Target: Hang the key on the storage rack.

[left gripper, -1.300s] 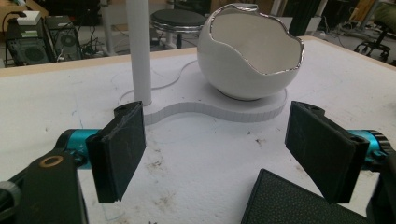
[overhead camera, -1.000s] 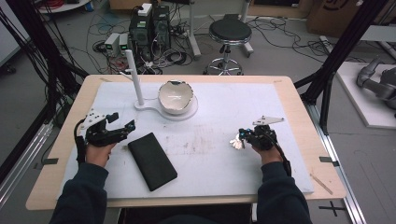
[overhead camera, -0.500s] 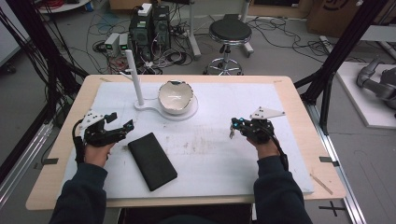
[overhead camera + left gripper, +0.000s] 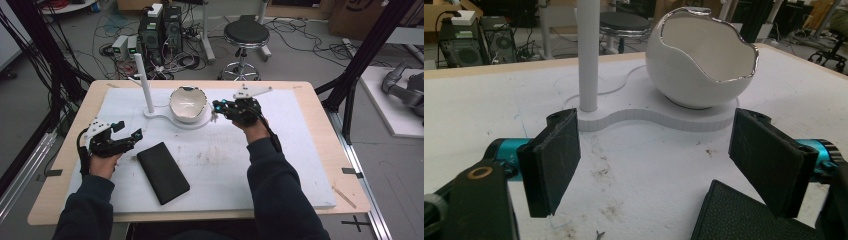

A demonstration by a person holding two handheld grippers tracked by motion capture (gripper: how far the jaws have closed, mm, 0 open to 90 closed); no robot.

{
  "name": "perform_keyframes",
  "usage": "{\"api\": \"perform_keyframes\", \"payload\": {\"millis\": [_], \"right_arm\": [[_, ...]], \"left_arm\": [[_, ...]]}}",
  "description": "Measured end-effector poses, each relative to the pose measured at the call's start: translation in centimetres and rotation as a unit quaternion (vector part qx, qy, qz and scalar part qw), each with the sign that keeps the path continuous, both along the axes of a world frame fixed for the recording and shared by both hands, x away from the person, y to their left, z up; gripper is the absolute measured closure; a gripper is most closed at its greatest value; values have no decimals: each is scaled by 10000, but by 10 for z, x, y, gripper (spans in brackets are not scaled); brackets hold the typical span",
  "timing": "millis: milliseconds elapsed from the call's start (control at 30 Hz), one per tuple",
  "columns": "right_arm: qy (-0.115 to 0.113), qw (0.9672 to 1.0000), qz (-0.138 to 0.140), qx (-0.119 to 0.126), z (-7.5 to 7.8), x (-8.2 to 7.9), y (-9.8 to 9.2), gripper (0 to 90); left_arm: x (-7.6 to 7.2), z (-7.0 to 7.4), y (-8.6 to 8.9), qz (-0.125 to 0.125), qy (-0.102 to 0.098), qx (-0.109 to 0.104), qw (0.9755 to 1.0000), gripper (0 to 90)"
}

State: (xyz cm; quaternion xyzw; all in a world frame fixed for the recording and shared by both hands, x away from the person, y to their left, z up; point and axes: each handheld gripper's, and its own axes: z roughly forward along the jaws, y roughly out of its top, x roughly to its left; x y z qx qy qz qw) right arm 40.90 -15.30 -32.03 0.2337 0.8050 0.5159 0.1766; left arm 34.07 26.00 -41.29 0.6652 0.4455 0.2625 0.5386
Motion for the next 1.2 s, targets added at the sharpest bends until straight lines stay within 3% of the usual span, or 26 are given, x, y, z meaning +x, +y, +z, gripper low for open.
{"api": "perform_keyframes", "payload": {"millis": [67, 233, 333, 433, 467, 500, 633, 933, 1200], "right_arm": [[-59, 9998, 173, 0, 11, 10, 23, 900], [-112, 9993, 342, -43, 20, 21, 47, 900], [-90, 9985, 537, 28, 27, 34, 72, 900], [-50, 9981, 612, 48, 30, 39, 82, 900], [-31, 9974, 725, 23, 32, 46, 94, 900], [-31, 9974, 725, 23, 32, 46, 94, 900], [86, 9955, 944, 62, 36, 59, 123, 900], [119, 9940, 1084, 42, 44, 80, 174, 900], [178, 9930, 1155, 193, 46, 90, 200, 900]], "left_arm": [[-1, 0, 1, 15, -15, 2, 10000, 206], [-2, 0, 3, 49, -19, -16, 10000, 207], [-2, -1, 6, 73, -33, -19, 10000, 207], [-3, -1, 7, 88, -28, -29, 10000, 208], [-3, -1, 7, 98, -19, -33, 9999, 208], [-3, -1, 8, 95, -27, -25, 9999, 208], [-3, -2, 10, 126, -29, -21, 9999, 210], [-4, -2, 12, 137, -11, -51, 9999, 210], [-5, -3, 15, 155, -18, -49, 9999, 212]]}}
